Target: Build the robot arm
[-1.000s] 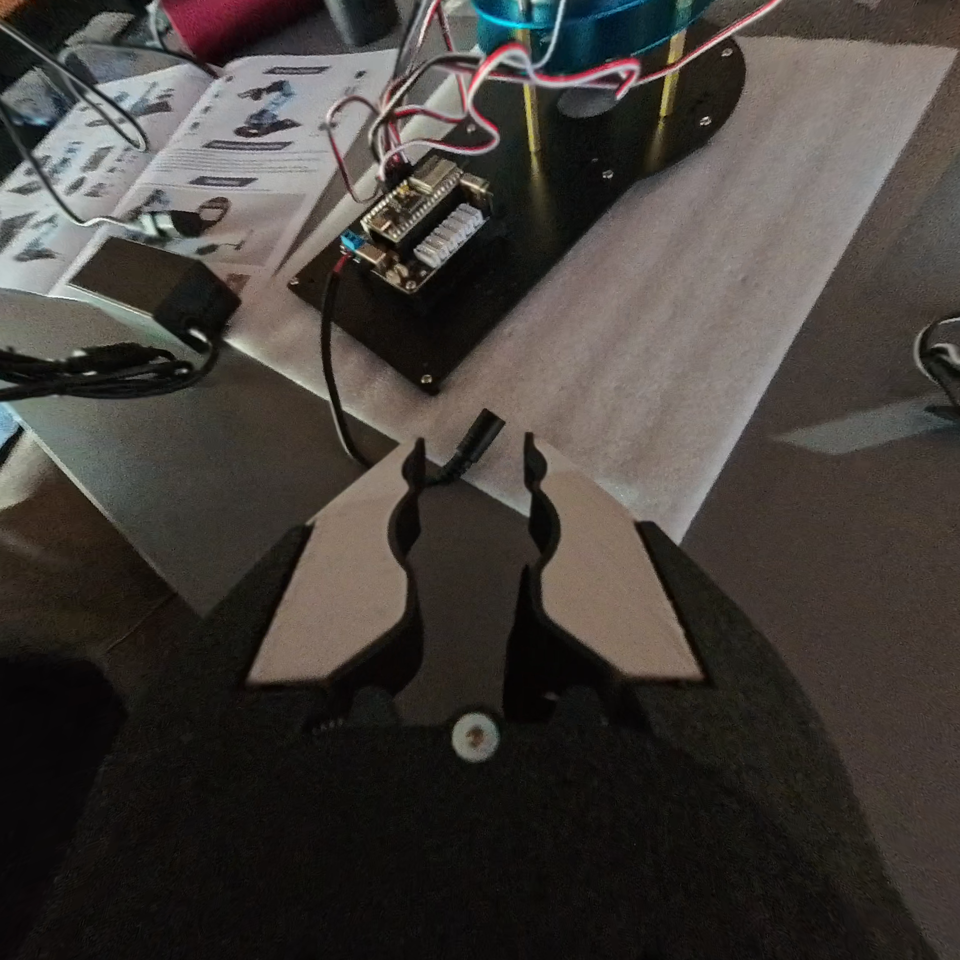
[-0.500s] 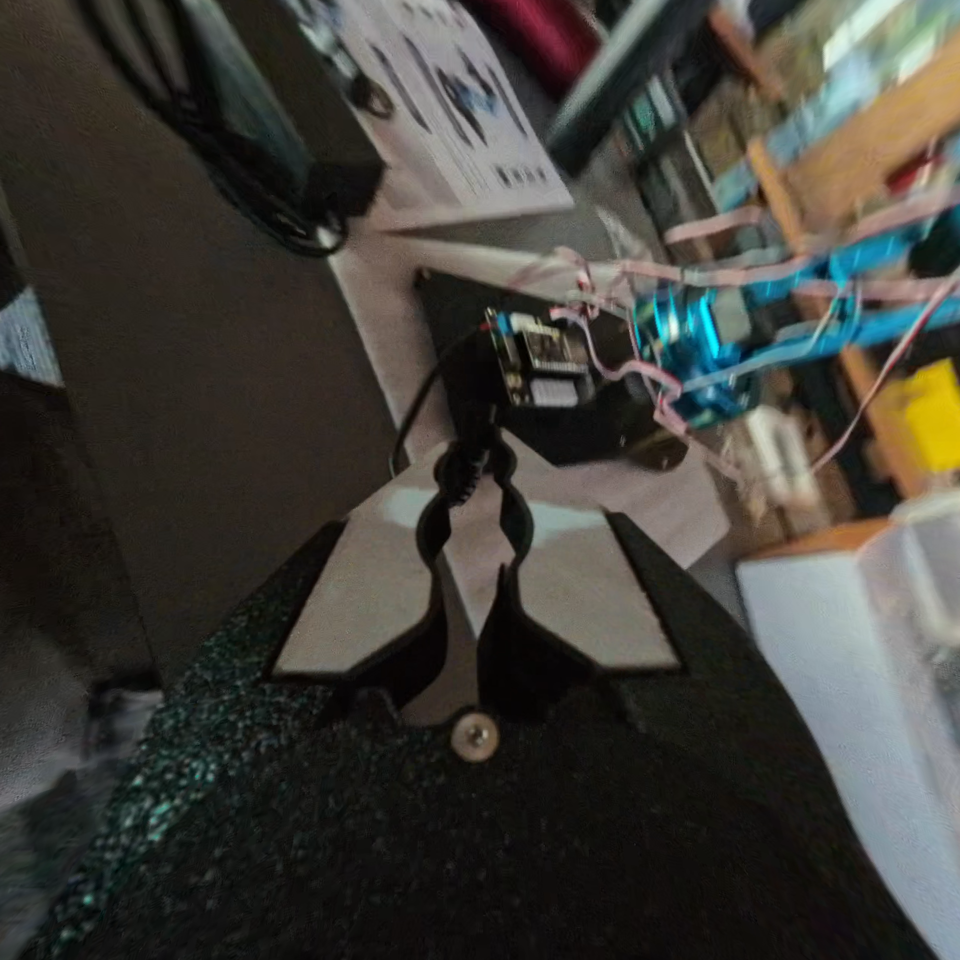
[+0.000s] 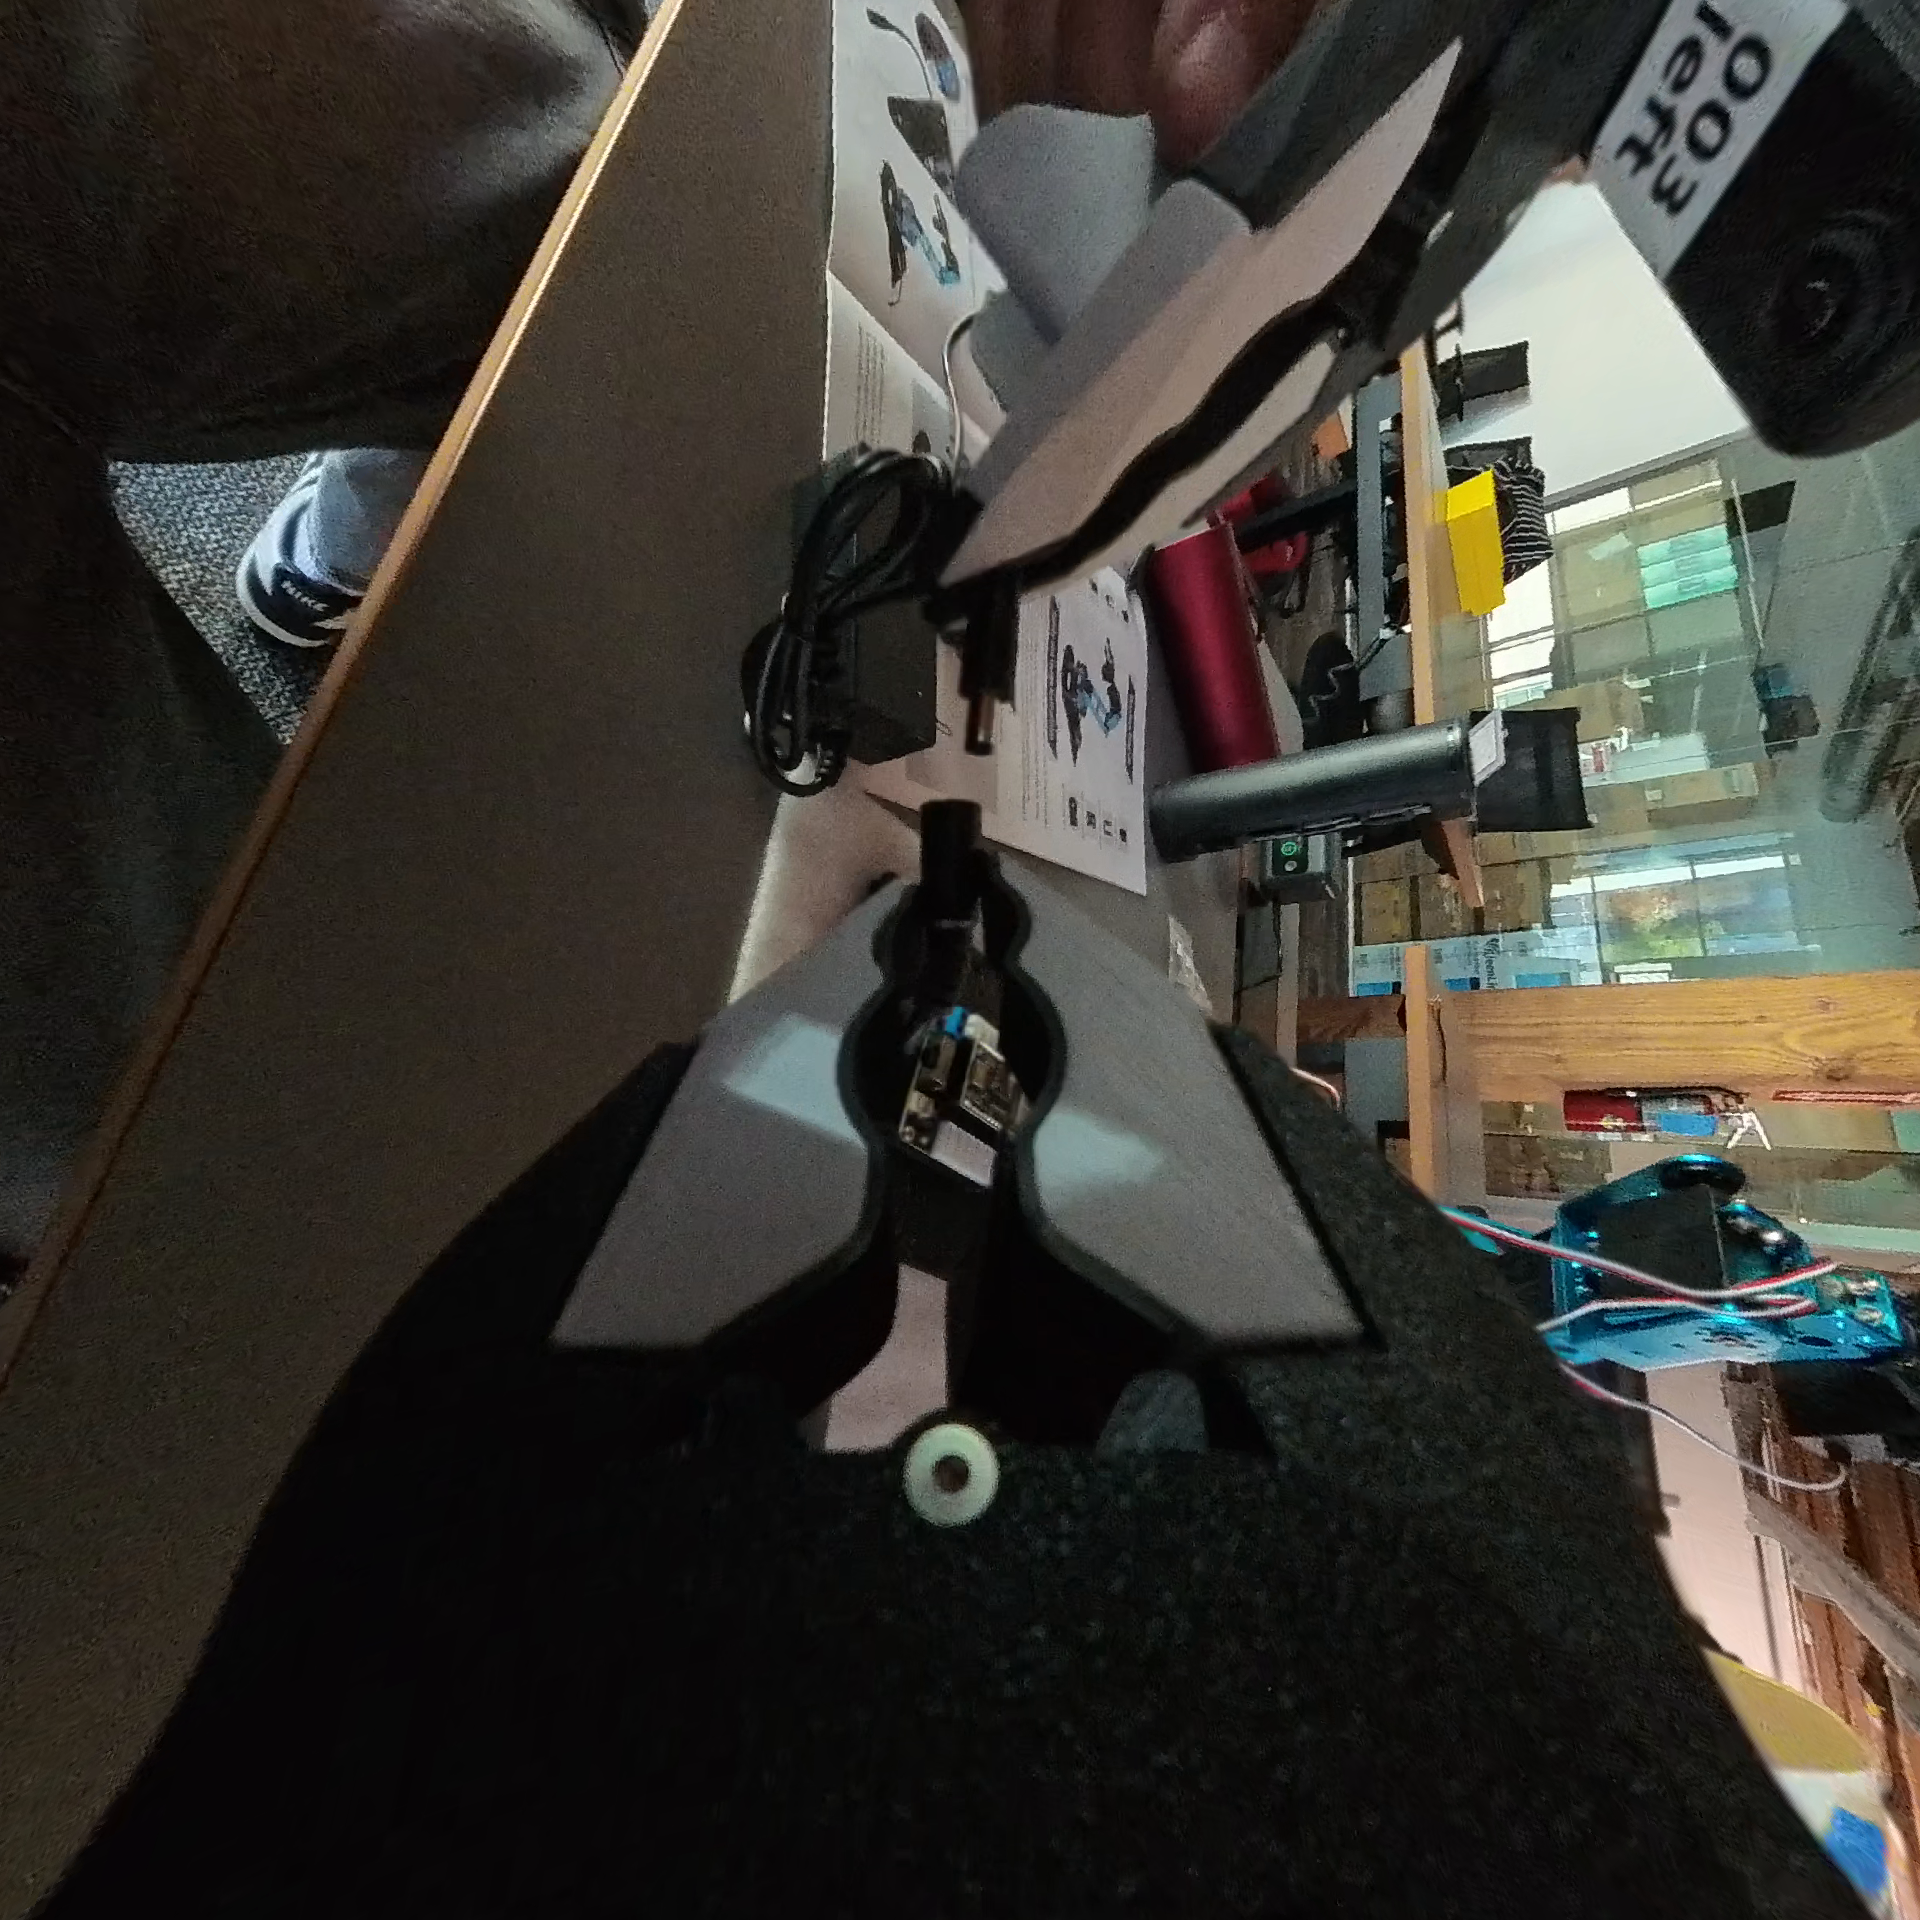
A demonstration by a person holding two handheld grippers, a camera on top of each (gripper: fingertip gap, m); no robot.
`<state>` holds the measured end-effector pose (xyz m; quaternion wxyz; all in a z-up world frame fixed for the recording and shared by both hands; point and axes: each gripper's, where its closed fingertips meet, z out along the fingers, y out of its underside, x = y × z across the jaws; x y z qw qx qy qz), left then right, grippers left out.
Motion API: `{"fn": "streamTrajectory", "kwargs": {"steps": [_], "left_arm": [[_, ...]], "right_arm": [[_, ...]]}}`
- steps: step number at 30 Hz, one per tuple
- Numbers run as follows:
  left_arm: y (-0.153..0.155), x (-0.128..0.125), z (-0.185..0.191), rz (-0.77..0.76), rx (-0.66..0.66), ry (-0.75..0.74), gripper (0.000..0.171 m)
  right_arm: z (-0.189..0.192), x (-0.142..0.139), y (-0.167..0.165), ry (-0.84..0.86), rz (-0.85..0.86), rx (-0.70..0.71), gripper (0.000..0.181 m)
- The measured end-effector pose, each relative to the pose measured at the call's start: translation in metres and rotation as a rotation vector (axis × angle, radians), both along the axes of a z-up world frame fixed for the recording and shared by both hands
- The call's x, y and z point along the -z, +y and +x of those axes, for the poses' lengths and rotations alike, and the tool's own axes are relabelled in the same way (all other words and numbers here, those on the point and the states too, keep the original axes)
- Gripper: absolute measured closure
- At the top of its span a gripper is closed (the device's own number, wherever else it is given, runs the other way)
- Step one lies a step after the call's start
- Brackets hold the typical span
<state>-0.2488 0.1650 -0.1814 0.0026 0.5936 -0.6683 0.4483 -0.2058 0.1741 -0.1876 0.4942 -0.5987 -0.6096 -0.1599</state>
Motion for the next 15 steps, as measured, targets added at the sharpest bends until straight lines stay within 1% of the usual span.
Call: {"fn": "streamTrajectory", "kwargs": {"steps": [5,15], "left_arm": [[-0.0007,0.0014,0.005,0.018,0.005,0.026,0.165],[-0.0026,0.003,0.0101,0.014,-0.004,0.061,0.165]], "right_arm": [[-0.0011,-0.0023,0.001,0.04,0.009,0.008,0.173],[0.0007,-0.0012,0.0,0.052,0.013,0.02,0.173]]}}
